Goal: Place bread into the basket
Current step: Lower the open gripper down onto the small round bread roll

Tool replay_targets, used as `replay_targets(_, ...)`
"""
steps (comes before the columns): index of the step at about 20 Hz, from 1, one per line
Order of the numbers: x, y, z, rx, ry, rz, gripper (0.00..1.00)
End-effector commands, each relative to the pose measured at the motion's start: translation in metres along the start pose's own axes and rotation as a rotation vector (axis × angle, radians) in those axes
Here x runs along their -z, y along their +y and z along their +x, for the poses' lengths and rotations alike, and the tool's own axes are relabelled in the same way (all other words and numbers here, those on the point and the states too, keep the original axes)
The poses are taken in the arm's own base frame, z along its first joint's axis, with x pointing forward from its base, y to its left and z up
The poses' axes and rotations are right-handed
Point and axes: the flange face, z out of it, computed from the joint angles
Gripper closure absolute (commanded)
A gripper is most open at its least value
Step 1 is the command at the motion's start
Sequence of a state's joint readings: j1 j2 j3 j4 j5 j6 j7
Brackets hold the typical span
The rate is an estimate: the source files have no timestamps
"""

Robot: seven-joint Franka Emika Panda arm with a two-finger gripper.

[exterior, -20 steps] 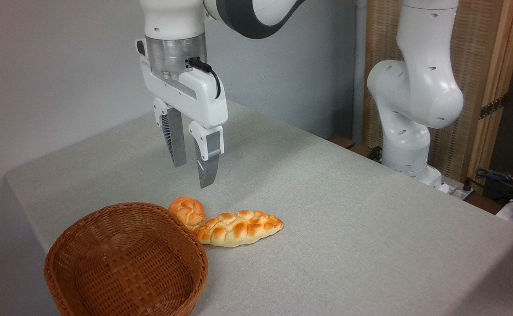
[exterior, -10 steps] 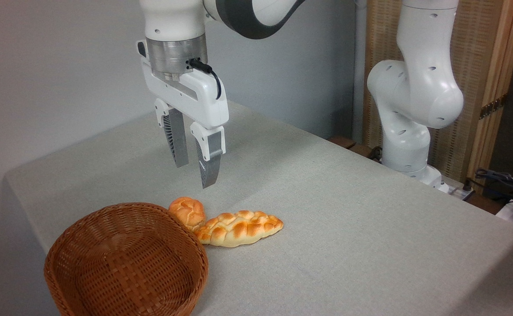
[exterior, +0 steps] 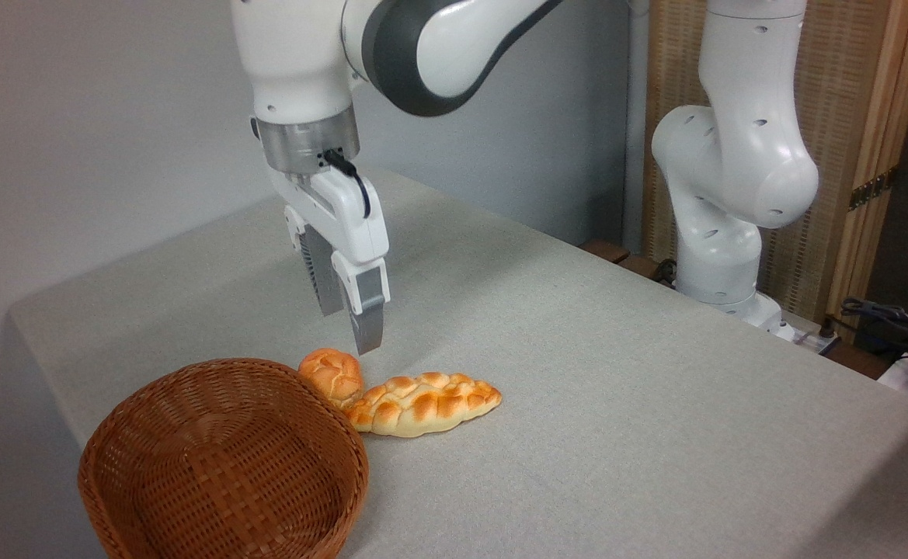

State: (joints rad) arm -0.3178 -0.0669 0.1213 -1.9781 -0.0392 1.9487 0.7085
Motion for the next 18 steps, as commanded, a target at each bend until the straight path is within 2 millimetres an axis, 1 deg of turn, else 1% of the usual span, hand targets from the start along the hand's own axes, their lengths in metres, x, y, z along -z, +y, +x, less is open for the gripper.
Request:
replay_targets(1,-0.021,0.003,0.006,-0.025,0.014,-0.006,0.0)
replay_targets(4,-0.045,-0.001,0.011,0.002,-0.018,-0.024,0.0)
replay_targets(5,-0.053,-0.001,0.016,0.021,-0.016,-0.018,0.0)
replay_targets(8,-0.075,0.009,0.041,0.083,0.01,0.009,0.0)
replay_targets(13,-0.087,0.02,0.052,0.066,-0.001,0.008,0.0)
replay_targets(17,-0.088,0.02,0.052,0.064,-0.005,0.008,0.0)
replay_targets(18,-0.088,0.02,0.051,0.064,-0.008,0.006,0.01)
